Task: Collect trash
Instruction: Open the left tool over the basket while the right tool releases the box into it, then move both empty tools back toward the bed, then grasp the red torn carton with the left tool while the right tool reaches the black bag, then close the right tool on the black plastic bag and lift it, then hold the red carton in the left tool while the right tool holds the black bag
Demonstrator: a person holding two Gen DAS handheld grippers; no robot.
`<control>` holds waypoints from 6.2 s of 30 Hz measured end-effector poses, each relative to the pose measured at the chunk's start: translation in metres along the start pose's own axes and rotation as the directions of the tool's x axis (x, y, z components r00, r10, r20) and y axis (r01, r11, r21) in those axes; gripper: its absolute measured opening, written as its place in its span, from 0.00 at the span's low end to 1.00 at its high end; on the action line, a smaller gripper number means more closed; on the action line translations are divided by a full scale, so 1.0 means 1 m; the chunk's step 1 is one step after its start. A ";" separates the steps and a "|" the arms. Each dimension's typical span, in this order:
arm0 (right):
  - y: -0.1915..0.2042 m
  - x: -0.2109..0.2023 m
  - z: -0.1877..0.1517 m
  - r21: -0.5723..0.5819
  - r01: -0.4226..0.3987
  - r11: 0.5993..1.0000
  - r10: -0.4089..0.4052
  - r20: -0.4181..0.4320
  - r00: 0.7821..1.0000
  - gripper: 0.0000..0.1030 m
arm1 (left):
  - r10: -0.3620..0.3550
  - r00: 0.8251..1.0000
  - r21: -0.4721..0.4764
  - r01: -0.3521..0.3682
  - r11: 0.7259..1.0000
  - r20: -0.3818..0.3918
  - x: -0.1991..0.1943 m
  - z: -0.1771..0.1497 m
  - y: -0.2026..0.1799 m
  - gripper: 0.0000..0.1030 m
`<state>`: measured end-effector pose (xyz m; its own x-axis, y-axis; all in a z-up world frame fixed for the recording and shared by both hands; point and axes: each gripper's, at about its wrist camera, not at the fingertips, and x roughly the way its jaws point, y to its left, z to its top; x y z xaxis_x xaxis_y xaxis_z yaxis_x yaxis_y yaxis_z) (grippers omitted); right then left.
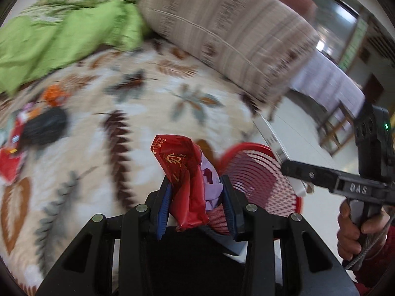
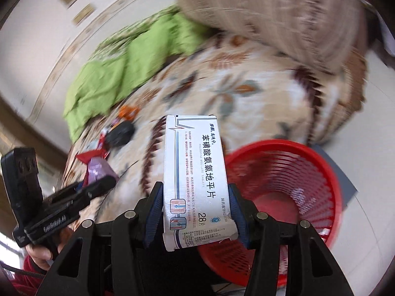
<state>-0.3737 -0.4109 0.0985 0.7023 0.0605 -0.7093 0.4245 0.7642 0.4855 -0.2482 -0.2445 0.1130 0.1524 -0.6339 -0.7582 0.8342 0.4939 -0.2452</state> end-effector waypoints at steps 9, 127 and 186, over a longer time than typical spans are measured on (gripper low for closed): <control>-0.050 -0.024 0.002 0.122 0.065 0.990 -0.070 0.034 0.997 0.56 | -0.088 0.991 0.111 0.099 0.989 -0.097 0.053 0.004 -0.063 0.60; 0.279 0.329 0.054 -0.593 -0.280 0.755 0.071 -0.351 0.934 0.40 | 0.497 0.865 -0.632 -0.348 0.693 0.070 -0.075 -0.101 0.338 0.15; 0.202 0.163 -0.030 -0.427 -0.231 0.874 0.193 -0.131 0.972 0.40 | 0.637 0.756 -0.374 -0.553 0.745 0.150 -0.107 -0.097 0.167 0.13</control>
<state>-0.1907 -0.2269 0.0656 0.6903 0.2901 -0.6628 -0.0348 0.9283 0.3701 -0.1767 -0.0371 0.0949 0.7258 -0.2541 -0.6393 0.3384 0.9409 0.0102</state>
